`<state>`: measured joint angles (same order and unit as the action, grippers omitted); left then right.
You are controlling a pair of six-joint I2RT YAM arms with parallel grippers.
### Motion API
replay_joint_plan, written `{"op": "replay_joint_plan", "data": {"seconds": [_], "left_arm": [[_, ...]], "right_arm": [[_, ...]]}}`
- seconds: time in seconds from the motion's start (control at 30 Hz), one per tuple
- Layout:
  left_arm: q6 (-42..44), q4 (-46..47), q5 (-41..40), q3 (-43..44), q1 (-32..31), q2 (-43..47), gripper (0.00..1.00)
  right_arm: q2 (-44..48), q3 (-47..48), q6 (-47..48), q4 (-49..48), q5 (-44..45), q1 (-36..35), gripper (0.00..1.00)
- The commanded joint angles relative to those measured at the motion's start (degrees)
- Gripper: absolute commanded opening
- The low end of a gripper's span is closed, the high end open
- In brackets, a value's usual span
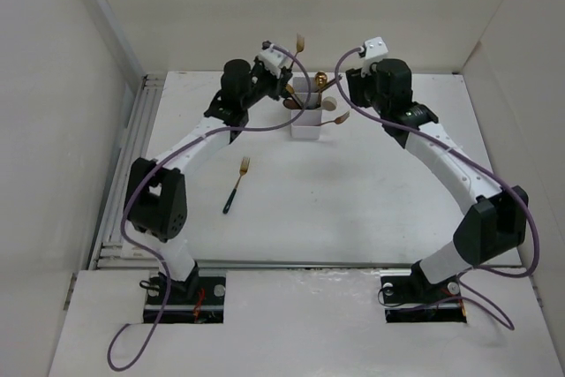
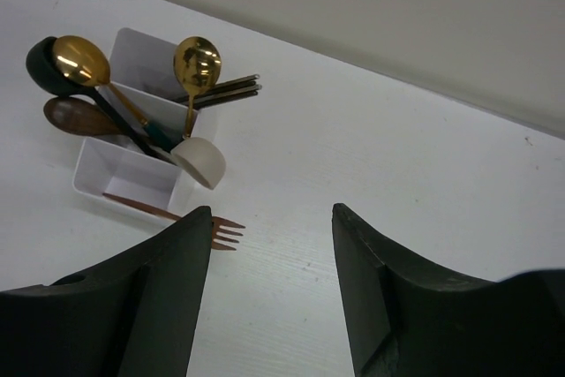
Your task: Sort the eating utensils into containers
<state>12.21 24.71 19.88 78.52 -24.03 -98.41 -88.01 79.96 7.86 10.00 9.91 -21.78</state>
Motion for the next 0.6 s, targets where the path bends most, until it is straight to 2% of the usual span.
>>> {"op": "replay_joint_plan", "data": {"seconds": [0.0, 0.07, 0.2, 0.57], "left_arm": [[-1.4, 9.6, 4.2, 5.9, -1.4, -7.1, 0.0], [-1.4, 11.0, 4.2, 9.4, -2.2, -9.8, 0.0], [0.8, 12.1, 5.7, 9.9, -4.3, -13.2, 0.0], [3.4, 12.1, 4.9, 3.7, -6.1, -14.8, 0.0]], "right_arm": [[5.3, -0.2, -1.5, -1.9, 4.0, 1.6, 0.62], [7.6, -0.9, -2.1, -1.9, 4.0, 2.1, 0.62], [10.7, -3.5, -2.1, -2.4, 5.1, 3.8, 0.62], [12.4, -5.7, 0.7, -2.4, 5.6, 5.0, 0.62]]}}
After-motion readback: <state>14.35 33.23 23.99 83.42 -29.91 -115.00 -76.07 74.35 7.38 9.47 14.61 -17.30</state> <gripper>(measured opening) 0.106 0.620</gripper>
